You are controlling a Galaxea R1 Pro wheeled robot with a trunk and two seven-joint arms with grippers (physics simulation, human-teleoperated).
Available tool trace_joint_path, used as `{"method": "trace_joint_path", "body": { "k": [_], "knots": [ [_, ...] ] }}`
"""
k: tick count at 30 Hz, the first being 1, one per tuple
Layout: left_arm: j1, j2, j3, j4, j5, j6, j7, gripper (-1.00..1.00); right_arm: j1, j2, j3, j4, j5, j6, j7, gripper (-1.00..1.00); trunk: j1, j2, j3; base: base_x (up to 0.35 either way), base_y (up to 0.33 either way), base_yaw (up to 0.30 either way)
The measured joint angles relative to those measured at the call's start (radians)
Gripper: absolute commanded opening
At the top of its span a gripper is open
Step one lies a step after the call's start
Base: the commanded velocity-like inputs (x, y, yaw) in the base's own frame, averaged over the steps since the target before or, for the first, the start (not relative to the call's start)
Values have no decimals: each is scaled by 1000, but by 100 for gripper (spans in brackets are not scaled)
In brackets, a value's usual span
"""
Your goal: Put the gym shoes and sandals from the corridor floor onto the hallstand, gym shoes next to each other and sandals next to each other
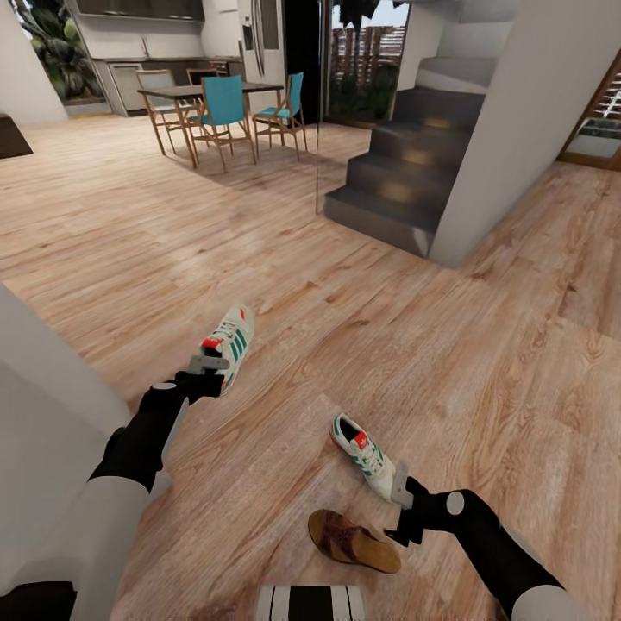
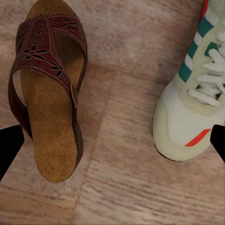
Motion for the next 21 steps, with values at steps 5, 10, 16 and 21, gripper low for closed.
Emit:
{"method": "trace_joint_path", "body": {
  "k": [5,10,16,21],
  "knots": [
    [0,0,0,0,-1,0,0,-100,0,0,0,-2,-2,0,0,100,2,-1,-21,0,0,16],
    [0,0,0,0,-1,1,0,-100,0,0,0,-1,-2,-1,0,100,2,-1,-28,0,0,65],
    [0,2,0,0,-1,1,0,-100,0,0,0,2,-2,-2,0,100,5,-3,-60,0,0,72],
    [-2,5,1,-1,-1,3,0,-100,0,0,0,4,-2,-2,0,100,7,-4,-87,0,0,52]
  ]
}}
